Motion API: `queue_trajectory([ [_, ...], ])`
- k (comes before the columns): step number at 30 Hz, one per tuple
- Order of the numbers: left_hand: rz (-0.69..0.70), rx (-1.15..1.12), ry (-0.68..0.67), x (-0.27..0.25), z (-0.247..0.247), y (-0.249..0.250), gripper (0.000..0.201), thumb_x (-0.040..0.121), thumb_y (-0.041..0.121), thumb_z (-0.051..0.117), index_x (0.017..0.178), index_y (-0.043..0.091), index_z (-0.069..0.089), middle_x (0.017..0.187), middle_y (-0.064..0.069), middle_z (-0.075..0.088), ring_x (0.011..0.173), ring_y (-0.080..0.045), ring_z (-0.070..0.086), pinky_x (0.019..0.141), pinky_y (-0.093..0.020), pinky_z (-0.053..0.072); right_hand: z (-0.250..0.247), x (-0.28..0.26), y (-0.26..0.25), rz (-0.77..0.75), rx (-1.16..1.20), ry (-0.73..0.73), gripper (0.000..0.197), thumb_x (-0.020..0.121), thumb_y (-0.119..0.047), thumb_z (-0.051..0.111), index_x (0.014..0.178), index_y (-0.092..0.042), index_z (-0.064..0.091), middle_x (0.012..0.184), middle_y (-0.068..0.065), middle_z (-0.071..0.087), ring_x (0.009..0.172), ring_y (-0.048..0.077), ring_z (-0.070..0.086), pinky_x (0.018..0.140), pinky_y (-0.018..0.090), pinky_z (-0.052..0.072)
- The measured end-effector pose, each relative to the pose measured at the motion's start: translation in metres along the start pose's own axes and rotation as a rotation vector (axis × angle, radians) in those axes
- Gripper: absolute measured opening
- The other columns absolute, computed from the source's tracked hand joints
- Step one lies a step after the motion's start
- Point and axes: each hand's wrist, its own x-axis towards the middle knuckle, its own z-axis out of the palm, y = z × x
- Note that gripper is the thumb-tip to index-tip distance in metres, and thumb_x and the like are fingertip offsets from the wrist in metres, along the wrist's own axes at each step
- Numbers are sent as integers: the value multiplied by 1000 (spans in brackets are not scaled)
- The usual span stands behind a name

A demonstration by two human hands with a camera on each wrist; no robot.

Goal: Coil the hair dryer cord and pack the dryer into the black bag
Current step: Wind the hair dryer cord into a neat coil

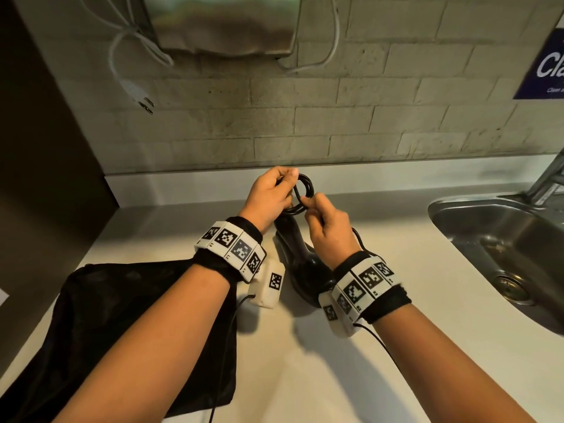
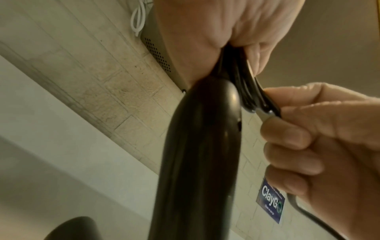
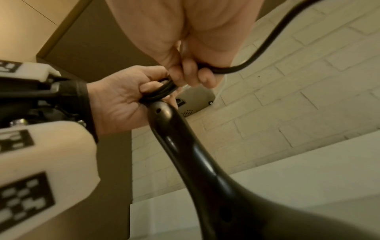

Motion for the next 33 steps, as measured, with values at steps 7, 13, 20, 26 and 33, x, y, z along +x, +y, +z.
queue_trajectory([
  [7, 19, 110, 55, 4, 4, -1, 19, 96, 24, 43, 79, 22, 51, 56, 3, 34, 35, -1, 32, 40, -12, 32, -36, 1, -14, -47, -200, 129, 25, 84, 4, 46, 101, -7, 60, 100, -3, 53, 89, 4, 49, 78, 2, 38],
  [13, -28, 116, 65, 6, 5, 0, 21, 96, 27, 44, 76, 21, 51, 58, 4, 34, 37, -2, 31, 45, -17, 33, -102, -11, 3, 165, -236, 178, 24, 86, 5, 42, 96, -5, 61, 92, 1, 59, 76, 9, 56, 67, 8, 44],
  [20, -49, 93, 61, 6, -1, 6, 24, 96, 27, 43, 74, 18, 49, 58, 4, 32, 37, -1, 29, 42, -15, 31, -102, -39, 76, 471, -603, -214, 49, 74, 19, 34, 100, -9, 65, 109, 14, 63, 91, 22, 54, 82, 25, 42],
  [26, -54, 117, 44, 6, 2, 7, 23, 96, 28, 44, 77, 18, 51, 57, 6, 32, 39, -3, 28, 44, -17, 29, -62, -46, 104, 494, -646, -531, 35, 81, 8, 45, 102, -11, 64, 116, 9, 61, 110, 26, 56, 98, 35, 45],
  [33, -69, 102, 39, 7, 6, 10, 25, 96, 27, 43, 73, 18, 49, 53, 8, 34, 37, -2, 28, 42, -15, 30, -47, -31, 117, 721, -567, -537, 21, 81, -12, 54, 95, 1, 62, 93, 15, 61, 102, 35, 61, 83, 33, 48],
])
